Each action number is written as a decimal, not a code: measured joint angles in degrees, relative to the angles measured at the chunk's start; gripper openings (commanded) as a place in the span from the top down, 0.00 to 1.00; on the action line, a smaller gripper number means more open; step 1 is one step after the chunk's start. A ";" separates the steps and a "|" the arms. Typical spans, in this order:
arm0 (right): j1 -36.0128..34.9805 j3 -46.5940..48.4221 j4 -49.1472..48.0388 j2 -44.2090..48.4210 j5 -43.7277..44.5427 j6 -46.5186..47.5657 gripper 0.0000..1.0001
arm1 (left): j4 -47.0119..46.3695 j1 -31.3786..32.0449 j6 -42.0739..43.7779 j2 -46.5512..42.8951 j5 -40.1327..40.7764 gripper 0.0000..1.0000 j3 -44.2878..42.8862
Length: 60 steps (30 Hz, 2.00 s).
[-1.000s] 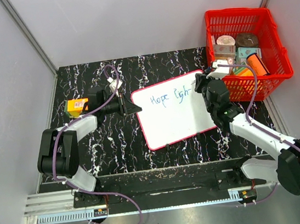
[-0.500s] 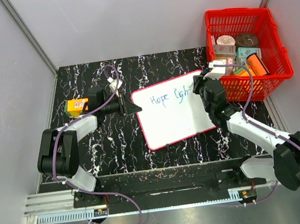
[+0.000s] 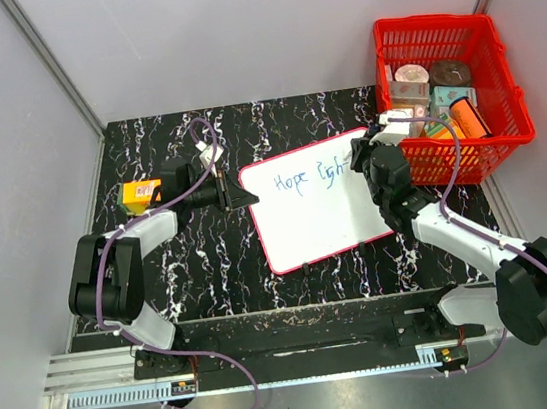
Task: Write a sentence on the whiteboard
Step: Write on the whiteboard with the whiteboard.
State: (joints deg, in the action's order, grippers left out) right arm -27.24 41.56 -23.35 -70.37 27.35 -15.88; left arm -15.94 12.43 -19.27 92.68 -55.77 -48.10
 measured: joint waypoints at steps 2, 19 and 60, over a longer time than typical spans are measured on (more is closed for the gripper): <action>0.00 0.00 0.04 0.00 0.00 -0.09 1.00 | 0.02 0.00 0.00 0.04 -0.02 1.00 -0.09; 0.00 -1.70 0.50 1.22 -0.07 -1.92 1.00 | 0.04 0.00 0.00 0.07 0.00 1.00 -0.09; 0.00 -4.52 4.09 4.72 0.50 -2.12 1.00 | 0.02 0.00 0.00 0.15 0.02 1.00 -0.11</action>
State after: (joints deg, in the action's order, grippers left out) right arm -27.24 37.04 -19.27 -65.65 27.86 -18.00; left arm -15.92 12.43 -19.27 92.84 -55.75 -48.21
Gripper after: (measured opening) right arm 0.107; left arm 0.181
